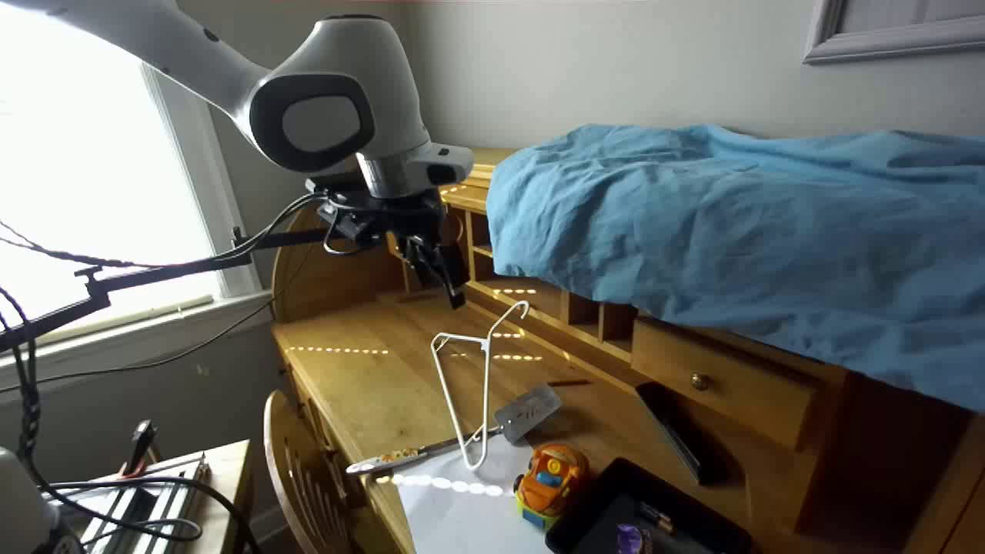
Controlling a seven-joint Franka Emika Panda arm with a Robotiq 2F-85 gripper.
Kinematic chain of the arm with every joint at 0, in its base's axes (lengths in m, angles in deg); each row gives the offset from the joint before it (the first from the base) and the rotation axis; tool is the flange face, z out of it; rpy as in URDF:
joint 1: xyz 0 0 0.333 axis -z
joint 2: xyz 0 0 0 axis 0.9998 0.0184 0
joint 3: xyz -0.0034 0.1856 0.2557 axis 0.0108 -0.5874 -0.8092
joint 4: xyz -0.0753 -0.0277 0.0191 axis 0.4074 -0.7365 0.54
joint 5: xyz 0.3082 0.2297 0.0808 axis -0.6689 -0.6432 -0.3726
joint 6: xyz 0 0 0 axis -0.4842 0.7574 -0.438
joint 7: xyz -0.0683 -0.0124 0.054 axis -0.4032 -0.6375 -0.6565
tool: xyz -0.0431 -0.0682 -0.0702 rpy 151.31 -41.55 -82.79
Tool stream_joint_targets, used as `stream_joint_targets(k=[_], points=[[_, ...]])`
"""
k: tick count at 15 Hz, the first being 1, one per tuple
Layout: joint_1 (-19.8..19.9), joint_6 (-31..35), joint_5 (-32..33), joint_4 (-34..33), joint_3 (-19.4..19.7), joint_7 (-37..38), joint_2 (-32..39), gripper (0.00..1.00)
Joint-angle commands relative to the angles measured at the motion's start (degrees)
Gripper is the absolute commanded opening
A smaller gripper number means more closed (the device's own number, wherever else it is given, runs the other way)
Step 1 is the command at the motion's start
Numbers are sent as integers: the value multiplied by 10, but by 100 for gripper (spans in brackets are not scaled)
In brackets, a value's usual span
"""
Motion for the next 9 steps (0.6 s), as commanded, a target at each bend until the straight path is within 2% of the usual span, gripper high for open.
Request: stream_joint_targets(k=[1, 6, 9], points=[[3, -1, -1, -1, -3, 0, 0, 100], [3, -1, -1, -1, -3, 0, 0, 100], [19, 29, 61, 15, -30, 61, 4, 100]])
